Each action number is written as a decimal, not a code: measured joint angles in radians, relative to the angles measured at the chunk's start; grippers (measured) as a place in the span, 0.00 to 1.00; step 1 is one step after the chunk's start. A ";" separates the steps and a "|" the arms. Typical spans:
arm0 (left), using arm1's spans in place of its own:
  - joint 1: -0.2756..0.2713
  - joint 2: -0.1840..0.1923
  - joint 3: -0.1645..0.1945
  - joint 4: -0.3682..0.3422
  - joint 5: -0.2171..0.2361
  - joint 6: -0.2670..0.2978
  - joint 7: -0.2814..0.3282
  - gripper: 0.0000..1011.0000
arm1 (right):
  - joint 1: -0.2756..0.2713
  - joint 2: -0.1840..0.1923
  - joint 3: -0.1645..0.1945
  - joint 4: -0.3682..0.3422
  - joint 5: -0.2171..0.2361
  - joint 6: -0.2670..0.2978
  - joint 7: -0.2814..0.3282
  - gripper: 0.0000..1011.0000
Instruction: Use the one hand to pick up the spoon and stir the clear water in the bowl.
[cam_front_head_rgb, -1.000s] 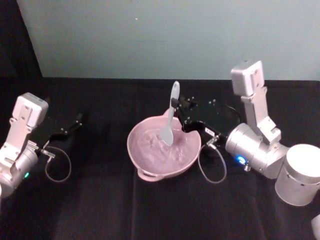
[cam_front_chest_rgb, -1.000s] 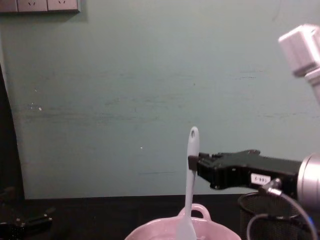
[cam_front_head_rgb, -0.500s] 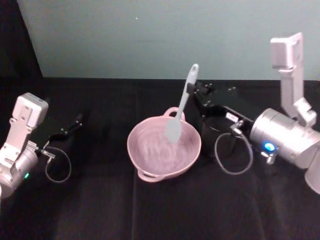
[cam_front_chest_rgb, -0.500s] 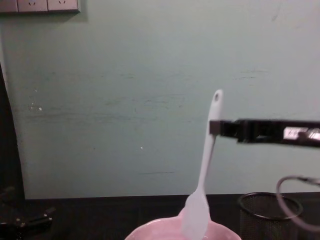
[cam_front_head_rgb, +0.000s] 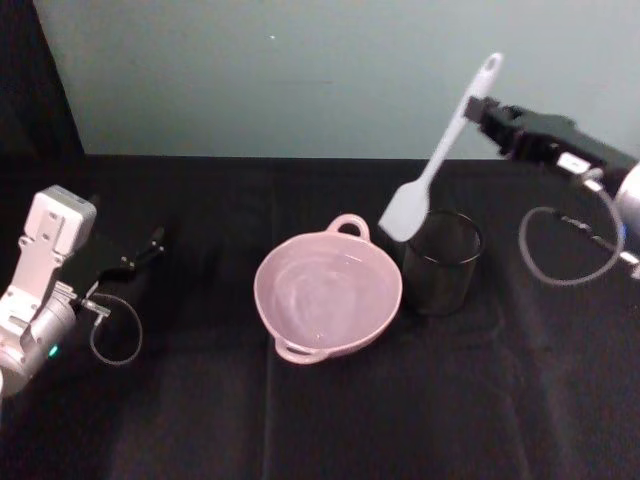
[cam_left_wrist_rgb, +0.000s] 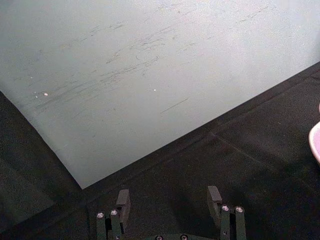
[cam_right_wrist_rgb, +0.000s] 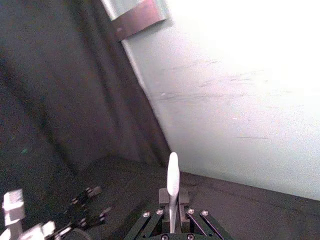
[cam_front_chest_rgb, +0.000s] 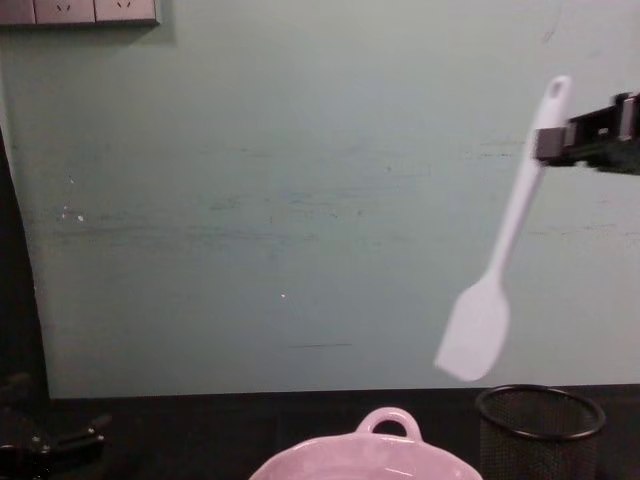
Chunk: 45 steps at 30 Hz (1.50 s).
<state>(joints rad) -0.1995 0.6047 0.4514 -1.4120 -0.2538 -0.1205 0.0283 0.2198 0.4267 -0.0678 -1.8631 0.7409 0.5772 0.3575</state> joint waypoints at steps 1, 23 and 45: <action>0.000 0.000 0.000 0.000 0.000 0.000 0.000 1.00 | 0.002 0.002 0.010 0.005 0.008 0.004 -0.002 0.11; 0.000 0.000 0.000 0.000 0.000 0.000 0.000 1.00 | 0.064 0.028 0.007 0.308 0.077 -0.078 0.039 0.11; 0.000 0.000 0.000 0.000 0.000 0.000 0.000 1.00 | 0.078 0.047 -0.086 0.426 0.083 -0.137 0.062 0.11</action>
<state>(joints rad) -0.1995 0.6047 0.4514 -1.4120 -0.2539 -0.1205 0.0283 0.2974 0.4733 -0.1541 -1.4374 0.8240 0.4401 0.4190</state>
